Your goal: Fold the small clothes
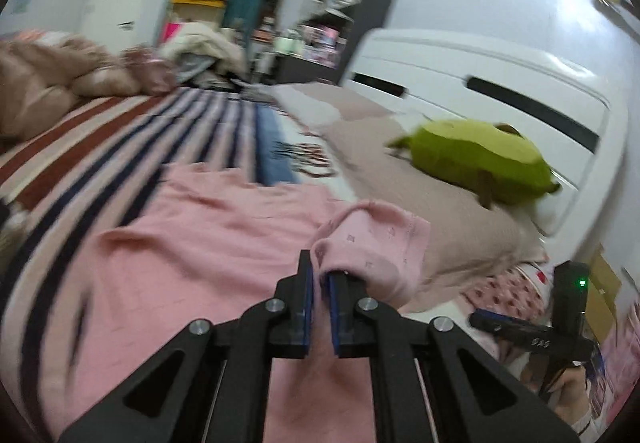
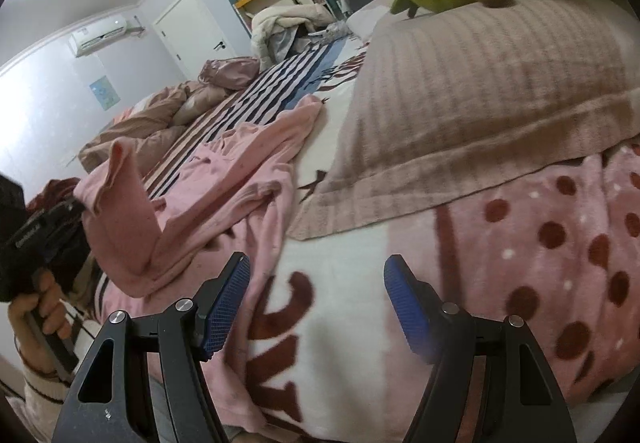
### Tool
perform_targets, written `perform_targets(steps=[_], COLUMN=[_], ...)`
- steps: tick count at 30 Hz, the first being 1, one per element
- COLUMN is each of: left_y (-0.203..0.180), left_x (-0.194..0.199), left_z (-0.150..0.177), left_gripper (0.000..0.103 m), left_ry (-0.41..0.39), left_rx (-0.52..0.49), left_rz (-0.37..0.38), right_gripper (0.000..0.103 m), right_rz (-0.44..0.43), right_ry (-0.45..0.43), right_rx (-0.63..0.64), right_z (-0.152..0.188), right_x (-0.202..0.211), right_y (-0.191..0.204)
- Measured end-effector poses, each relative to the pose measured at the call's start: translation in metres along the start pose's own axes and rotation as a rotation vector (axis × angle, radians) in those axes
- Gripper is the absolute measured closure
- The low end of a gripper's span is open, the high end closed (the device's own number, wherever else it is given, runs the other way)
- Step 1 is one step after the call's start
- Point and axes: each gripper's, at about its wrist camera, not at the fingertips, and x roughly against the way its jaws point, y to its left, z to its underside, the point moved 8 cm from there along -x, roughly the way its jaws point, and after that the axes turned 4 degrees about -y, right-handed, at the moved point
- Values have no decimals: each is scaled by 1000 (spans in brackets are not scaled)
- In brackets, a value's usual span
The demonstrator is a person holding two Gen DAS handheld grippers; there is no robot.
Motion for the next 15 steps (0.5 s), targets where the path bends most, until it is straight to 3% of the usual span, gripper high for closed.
perform_targets(steps=[8,11,13,15], left_y=[108,128,133,132], left_x=[45,52,55,63], left_z=[61,90,108,112], left_gripper=[98,97,89,72], left_ry=[85,143,188,188], left_rx=[136,162,159,156], left_rz=[-158,-159,-135,-94], right_gripper=[37,37,37,37], right_rz=[-2,-3,16,25], right_ry=[28,46,46,41], right_rx=[30,47,66,65], right_z=[-3,-1,-2,-4], right_x=[-16,-21,-23,-22], right_y=[29,40,46,50])
